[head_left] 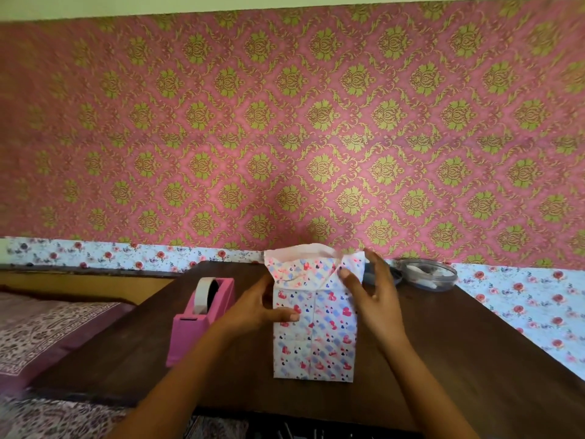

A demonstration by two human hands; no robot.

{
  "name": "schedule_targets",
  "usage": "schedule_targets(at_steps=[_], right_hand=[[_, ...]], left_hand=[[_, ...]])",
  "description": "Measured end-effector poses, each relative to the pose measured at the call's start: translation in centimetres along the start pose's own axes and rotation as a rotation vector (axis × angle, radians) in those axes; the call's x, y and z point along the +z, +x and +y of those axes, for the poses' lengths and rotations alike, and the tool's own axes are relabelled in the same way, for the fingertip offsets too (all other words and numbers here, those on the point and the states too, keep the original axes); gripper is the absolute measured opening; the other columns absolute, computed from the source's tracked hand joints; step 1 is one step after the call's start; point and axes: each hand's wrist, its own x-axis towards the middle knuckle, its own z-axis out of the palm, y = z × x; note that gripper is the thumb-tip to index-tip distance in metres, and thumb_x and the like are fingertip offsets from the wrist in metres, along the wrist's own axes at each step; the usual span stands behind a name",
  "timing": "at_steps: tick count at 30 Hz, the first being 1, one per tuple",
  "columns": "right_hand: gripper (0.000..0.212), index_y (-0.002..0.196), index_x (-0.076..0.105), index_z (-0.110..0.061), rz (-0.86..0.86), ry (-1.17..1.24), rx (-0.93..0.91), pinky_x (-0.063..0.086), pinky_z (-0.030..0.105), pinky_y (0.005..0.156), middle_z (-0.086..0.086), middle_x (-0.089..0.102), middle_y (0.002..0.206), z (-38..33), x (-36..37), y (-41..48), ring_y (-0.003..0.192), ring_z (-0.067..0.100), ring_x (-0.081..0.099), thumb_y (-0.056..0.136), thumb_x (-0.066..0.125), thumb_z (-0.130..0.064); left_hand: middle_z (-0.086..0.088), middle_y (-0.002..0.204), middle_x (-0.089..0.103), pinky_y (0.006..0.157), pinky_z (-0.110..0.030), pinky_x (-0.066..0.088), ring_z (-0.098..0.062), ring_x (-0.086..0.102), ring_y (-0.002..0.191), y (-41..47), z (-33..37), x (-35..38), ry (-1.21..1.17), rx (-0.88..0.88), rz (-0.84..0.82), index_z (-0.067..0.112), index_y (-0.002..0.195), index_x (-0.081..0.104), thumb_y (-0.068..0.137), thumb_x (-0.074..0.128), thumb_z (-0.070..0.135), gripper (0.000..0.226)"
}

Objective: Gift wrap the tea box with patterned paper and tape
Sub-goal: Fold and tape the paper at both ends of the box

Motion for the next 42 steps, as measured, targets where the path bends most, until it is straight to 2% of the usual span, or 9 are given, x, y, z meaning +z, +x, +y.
schedule_targets(at_steps=[4,9,13,19,24,27,30,37,42], right_hand=[[0.053,0.122,0.056,-0.013,0.185,-0.405,-0.424,0.039,0.032,0.091,0.004,0.057,0.122,-3.7,1.8,1.1,0.116,0.019,0.046,0.085,0.040,-0.048],[0.034,0.094,0.068,-0.020,-0.165,-0.780,-0.349,0.036,0.028,0.073,0.001,0.068,0.093,-6.0,4.5,2.8,0.100,0.020,0.048,0.088,0.051,-0.049],[0.024,0.090,0.071,-0.021,-0.266,-0.775,-0.300,0.036,0.029,0.075,0.003,0.069,0.092,-7.3,4.8,3.4,0.100,0.023,0.048,0.085,0.061,-0.042],[0.019,0.062,0.055,-0.017,-0.140,-0.442,-0.198,0.048,0.035,0.073,-0.005,0.056,0.065,-6.3,4.8,1.7,0.085,0.022,0.054,0.080,0.063,-0.019],[0.019,0.069,0.062,-0.016,-0.136,-0.617,-0.389,0.039,0.026,0.065,-0.001,0.060,0.066,-7.0,4.7,2.0,0.075,0.018,0.052,0.082,0.057,-0.028],[0.032,0.093,0.069,-0.021,-0.234,-0.759,-0.428,0.043,0.028,0.073,0.000,0.068,0.086,-7.2,3.5,2.6,0.086,0.021,0.056,0.082,0.058,-0.050],[0.038,0.109,0.066,-0.021,-0.259,-0.765,-0.432,0.036,0.025,0.070,0.002,0.068,0.099,-6.7,2.3,2.3,0.096,0.023,0.056,0.084,0.060,-0.049],[0.023,0.100,0.068,-0.014,-0.174,-0.639,-0.494,0.026,0.014,0.061,0.006,0.067,0.089,-5.9,2.1,1.1,0.089,0.024,0.054,0.089,0.060,-0.033],[0.014,0.081,0.071,-0.016,-0.086,-0.716,-0.574,0.037,0.026,0.065,0.000,0.065,0.067,-5.3,1.1,0.2,0.066,0.023,0.059,0.077,0.067,-0.029]], left_hand=[[0.013,0.124,0.054,0.085,-0.022,0.051,-0.010,0.054,0.114,0.1,-0.3,-0.1,0.003,-0.009,-0.013,0.034,0.132,0.032,0.068,0.081,0.024,0.081],[0.007,0.129,0.054,0.097,-0.036,0.048,-0.012,0.054,0.117,0.1,-0.2,-0.2,0.031,-0.004,-0.009,0.041,0.132,0.028,0.064,0.083,0.033,0.087],[0.007,0.129,0.054,0.092,-0.032,0.052,-0.013,0.054,0.116,0.1,-0.3,-0.1,0.035,-0.010,-0.007,0.037,0.131,0.030,0.070,0.080,0.025,0.079],[0.006,0.126,0.056,0.097,-0.046,0.048,-0.016,0.054,0.117,0.2,-0.5,0.1,0.034,-0.030,-0.003,0.034,0.129,0.037,0.062,0.083,0.039,0.081],[0.008,0.130,0.054,0.098,-0.038,0.048,-0.013,0.053,0.118,-0.2,-0.8,0.0,0.058,-0.008,0.000,0.030,0.136,0.033,0.065,0.081,0.041,0.086],[0.010,0.140,0.046,0.103,-0.038,0.043,-0.014,0.046,0.127,-0.6,-0.9,0.1,0.069,0.037,0.040,0.036,0.144,0.020,0.063,0.081,0.046,0.102],[0.014,0.152,0.026,0.111,-0.034,0.028,-0.009,0.028,0.137,-1.3,-1.1,-0.2,0.115,0.122,0.139,0.046,0.145,0.010,0.058,0.075,0.061,0.109],[0.045,0.134,0.014,0.104,-0.022,0.026,0.013,0.021,0.129,-3.0,0.4,0.2,0.195,0.255,0.132,0.052,0.138,0.007,0.076,0.057,0.059,0.080],[0.024,0.150,0.021,0.105,-0.018,0.032,0.007,0.026,0.134,-2.3,0.9,1.2,0.160,0.278,0.022,0.053,0.138,0.010,0.086,0.051,0.047,0.067]])
